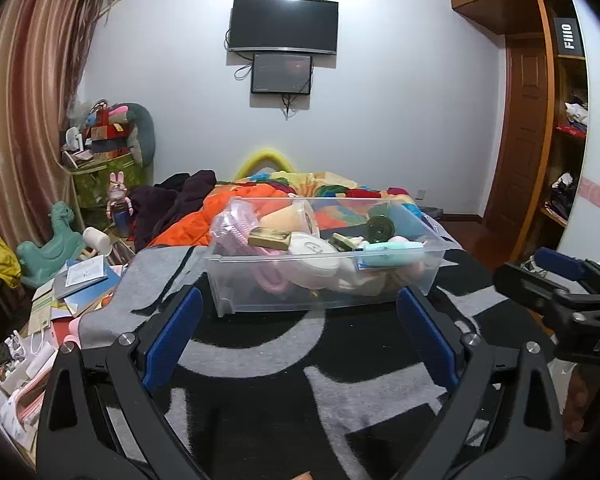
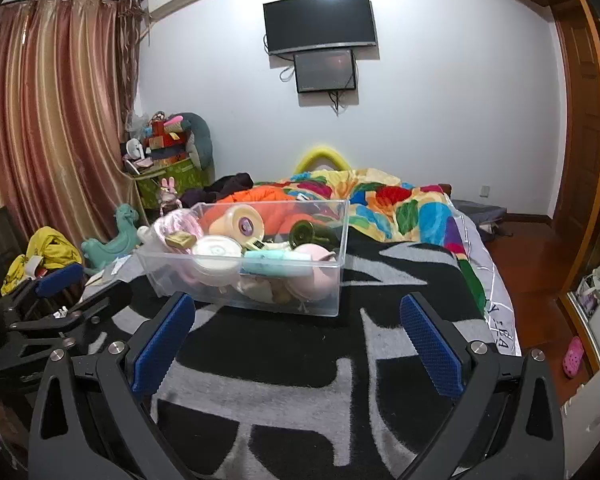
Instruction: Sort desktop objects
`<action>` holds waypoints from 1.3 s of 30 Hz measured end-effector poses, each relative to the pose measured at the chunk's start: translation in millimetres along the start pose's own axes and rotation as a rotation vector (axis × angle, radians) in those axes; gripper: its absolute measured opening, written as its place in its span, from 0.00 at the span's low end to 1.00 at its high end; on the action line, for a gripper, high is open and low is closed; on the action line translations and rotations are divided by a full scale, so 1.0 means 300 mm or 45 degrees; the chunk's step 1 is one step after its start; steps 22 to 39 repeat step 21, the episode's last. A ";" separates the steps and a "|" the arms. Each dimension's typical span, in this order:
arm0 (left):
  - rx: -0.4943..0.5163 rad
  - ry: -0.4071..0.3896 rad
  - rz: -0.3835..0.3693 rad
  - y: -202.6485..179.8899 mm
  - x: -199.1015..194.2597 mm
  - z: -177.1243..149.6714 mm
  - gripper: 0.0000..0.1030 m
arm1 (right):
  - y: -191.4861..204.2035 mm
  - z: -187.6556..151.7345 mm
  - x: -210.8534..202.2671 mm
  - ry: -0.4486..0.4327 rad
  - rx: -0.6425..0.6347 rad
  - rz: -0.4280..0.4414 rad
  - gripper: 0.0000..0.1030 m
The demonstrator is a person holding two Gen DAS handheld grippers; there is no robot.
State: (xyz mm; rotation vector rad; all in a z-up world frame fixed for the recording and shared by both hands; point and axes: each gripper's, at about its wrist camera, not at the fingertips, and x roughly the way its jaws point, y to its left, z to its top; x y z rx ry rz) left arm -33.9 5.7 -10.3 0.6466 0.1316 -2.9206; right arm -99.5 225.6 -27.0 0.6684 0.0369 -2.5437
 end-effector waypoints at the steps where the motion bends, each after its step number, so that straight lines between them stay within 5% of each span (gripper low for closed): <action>1: -0.001 -0.003 0.001 -0.002 0.001 0.000 0.96 | -0.003 0.000 0.001 0.003 0.005 0.002 0.99; 39: -0.077 -0.027 -0.026 0.030 0.001 0.000 0.99 | -0.007 -0.005 -0.009 0.003 0.016 -0.002 0.99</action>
